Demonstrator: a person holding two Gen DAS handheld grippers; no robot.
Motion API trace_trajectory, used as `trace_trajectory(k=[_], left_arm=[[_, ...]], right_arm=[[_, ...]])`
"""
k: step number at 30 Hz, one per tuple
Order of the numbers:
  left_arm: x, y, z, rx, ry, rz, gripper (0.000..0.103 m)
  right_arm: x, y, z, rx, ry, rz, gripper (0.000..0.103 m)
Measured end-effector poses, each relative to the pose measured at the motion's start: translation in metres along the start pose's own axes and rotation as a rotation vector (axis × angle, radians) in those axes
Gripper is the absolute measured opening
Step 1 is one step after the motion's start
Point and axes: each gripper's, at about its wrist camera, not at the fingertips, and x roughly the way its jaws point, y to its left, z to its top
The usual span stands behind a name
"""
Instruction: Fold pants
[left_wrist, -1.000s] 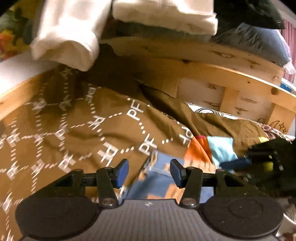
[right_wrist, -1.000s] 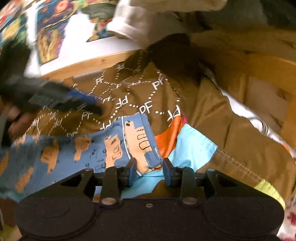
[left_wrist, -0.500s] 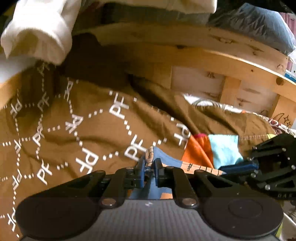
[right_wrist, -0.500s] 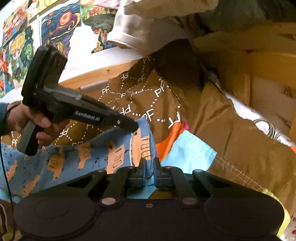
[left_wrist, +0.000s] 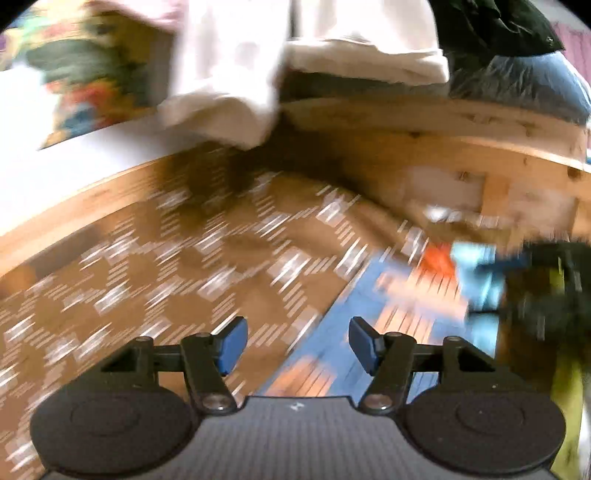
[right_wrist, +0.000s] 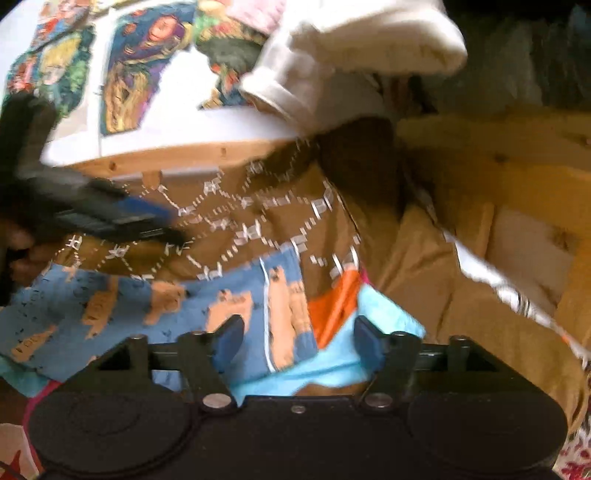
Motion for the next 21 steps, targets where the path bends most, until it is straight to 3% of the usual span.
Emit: trace_trajectory(k=[3, 6, 8, 11, 12, 15, 16, 20, 21], left_arm=[[-0.058, 0.052, -0.044, -0.004, 0.103, 0.111, 0.067], [-0.088, 0.116, -0.072, -0.123, 0.198, 0.256, 0.065], [-0.092, 0.158, -0.08, -0.21, 0.249, 0.303, 0.064], [-0.074, 0.209, -0.088, -0.376, 0.382, 0.177, 0.062], [-0.067, 0.22, -0.09, -0.421, 0.411, 0.152, 0.055], [-0.057, 0.23, -0.092, -0.416, 0.462, 0.088, 0.051], [-0.053, 0.228, -0.091, -0.395, 0.478, 0.083, 0.047], [-0.042, 0.217, -0.087, -0.316, 0.547, 0.076, 0.013], [-0.04, 0.215, -0.088, -0.307, 0.556, 0.08, 0.011]], right_arm=[[-0.003, 0.015, 0.003, -0.046, -0.008, 0.047, 0.074], [0.003, 0.041, 0.01, -0.083, 0.037, 0.13, 0.076], [0.014, 0.071, 0.018, -0.136, 0.076, 0.214, 0.075], [0.033, 0.126, 0.03, -0.194, 0.143, 0.412, 0.069], [0.039, 0.145, 0.032, -0.225, 0.162, 0.47, 0.068], [0.05, 0.199, 0.038, -0.332, 0.195, 0.588, 0.066], [0.053, 0.213, 0.039, -0.356, 0.195, 0.599, 0.066], [0.071, 0.235, 0.039, -0.325, 0.231, 0.585, 0.065], [0.076, 0.236, 0.036, -0.3, 0.251, 0.58, 0.062]])
